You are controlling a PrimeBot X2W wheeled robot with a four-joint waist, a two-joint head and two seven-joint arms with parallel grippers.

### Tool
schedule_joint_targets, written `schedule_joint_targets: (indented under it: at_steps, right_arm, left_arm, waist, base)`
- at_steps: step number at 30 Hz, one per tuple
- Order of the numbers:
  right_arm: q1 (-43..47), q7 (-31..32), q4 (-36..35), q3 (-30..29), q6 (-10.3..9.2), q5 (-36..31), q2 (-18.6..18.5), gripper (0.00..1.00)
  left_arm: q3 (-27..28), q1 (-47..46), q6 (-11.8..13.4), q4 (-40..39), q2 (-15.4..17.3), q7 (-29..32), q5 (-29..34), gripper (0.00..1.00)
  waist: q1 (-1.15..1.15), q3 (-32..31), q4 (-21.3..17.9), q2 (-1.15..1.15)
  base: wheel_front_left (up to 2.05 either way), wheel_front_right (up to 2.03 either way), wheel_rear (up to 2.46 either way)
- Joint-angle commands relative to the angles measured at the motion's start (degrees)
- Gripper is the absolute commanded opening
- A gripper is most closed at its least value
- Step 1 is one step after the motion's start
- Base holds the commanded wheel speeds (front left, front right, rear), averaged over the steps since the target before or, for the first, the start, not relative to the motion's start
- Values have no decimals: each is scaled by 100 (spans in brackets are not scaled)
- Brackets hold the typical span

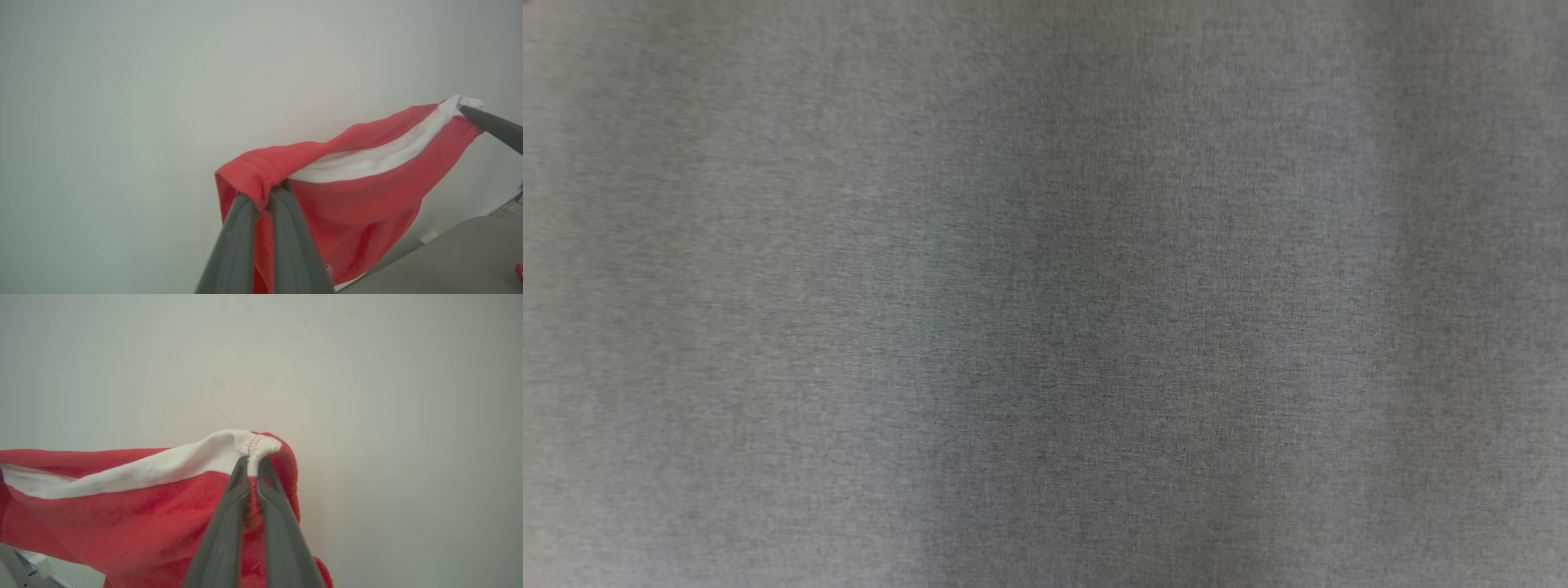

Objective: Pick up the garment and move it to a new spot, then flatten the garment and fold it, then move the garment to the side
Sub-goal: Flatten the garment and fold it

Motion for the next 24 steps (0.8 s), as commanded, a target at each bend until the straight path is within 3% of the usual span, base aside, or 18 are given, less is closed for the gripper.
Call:
schedule_joint_targets:
  at_steps: [1,7,13,19,24]
  right_arm:
    - [-66,-60,70,37,-12,14,29,0]
    - [-281,-414,483,432,-12,183,46,0]
    - [151,-817,470,971,-12,437,-124,0]
    - [1255,-1137,-220,1663,-12,841,-494,0]
    - [2724,-1247,-1110,2026,-12,1201,-926,0]
  left_arm:
    - [-34,-99,11,58,-36,-50,-14,0]
    - [-333,-187,12,419,-97,-363,-227,0]
    - [-821,370,11,314,-115,-807,-402,0]
    - [-1118,1454,11,-112,53,-1252,-818,0]
    - [-1177,2792,11,-669,339,-1429,-1113,0]
  waist:
    - [-2,191,-102,-2]
    - [-2,263,-96,-2]
    - [-2,127,-65,-2]
    - [-2,-384,-162,-2]
    - [-2,-1030,-273,-2]
  base:
    - [0,0,0]
    - [0,0,0]
    - [0,0,0]
    - [0,0,0]
    - [0,0,0]
